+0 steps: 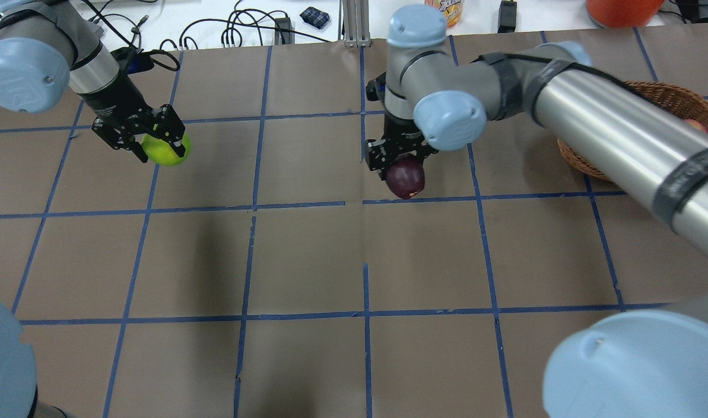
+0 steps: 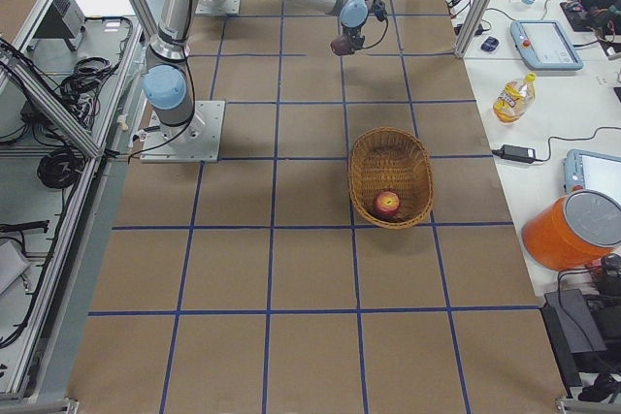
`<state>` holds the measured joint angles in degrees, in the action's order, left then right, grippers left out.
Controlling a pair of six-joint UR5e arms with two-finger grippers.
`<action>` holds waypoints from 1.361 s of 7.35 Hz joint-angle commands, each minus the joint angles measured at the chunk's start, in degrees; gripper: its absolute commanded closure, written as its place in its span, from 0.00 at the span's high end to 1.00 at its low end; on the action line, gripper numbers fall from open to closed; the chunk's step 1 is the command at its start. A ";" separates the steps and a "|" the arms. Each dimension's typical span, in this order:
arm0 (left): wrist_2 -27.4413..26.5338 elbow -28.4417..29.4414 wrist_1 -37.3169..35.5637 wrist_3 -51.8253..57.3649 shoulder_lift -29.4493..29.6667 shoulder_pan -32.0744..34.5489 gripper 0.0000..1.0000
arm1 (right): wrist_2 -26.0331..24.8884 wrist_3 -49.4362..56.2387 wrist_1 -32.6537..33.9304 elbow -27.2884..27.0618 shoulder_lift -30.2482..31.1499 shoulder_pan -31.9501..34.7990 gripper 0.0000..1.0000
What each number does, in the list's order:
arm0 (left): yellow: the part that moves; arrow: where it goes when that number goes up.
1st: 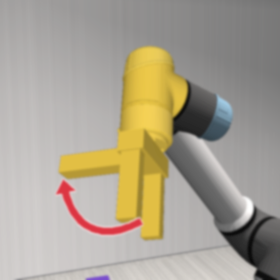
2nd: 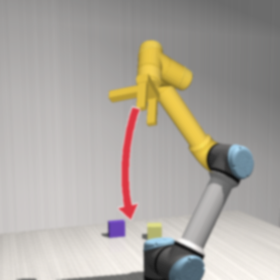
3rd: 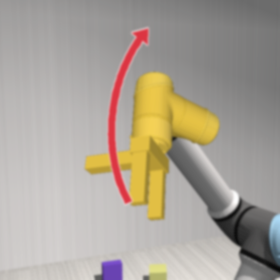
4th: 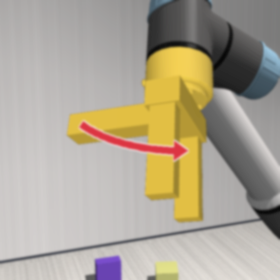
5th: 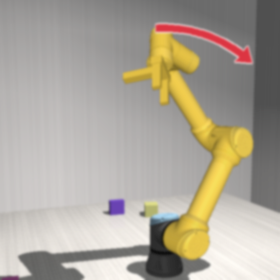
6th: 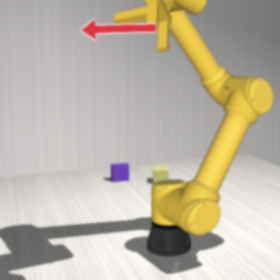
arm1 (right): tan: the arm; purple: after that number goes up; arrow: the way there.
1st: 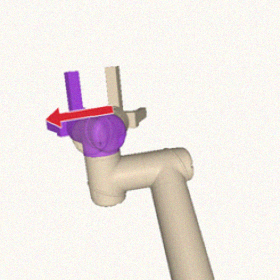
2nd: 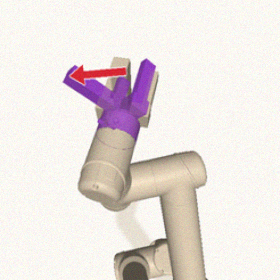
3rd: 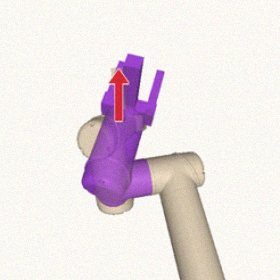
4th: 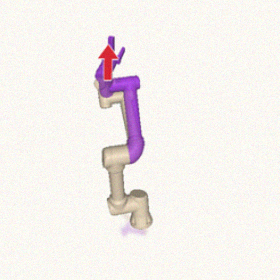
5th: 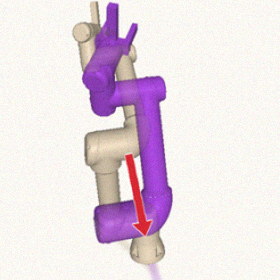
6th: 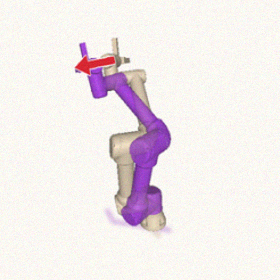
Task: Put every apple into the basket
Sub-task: 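Carry dark apple to basket with right while left carries green apple to center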
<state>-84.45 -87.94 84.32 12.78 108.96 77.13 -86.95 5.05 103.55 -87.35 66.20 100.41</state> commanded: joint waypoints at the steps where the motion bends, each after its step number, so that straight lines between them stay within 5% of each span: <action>1: 0.34 -0.82 -5.78 -9.47 0.63 9.83 0.00 | -4.09 6.87 -10.55 -0.37 8.93 -15.16 0.00; 4: 0.87 -0.75 -19.92 -32.84 5.98 23.01 0.00 | -7.44 17.21 -3.31 -0.37 6.94 -30.93 0.00; 7: 0.69 -1.44 -25.17 -38.34 11.18 27.54 0.00 | -12.61 26.06 10.32 0.33 -1.74 -36.07 0.00; 8: -0.09 -1.53 -24.91 -41.75 11.62 31.03 0.37 | -16.63 26.94 12.88 0.59 -4.12 -36.07 0.00; 10: -0.19 -2.05 -24.91 -42.48 12.14 33.35 0.54 | -16.23 28.79 14.66 0.42 -5.55 -36.07 0.00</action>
<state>-84.62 -89.43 59.40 -28.89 120.44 109.22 -102.89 33.04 116.86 -86.85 61.71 64.41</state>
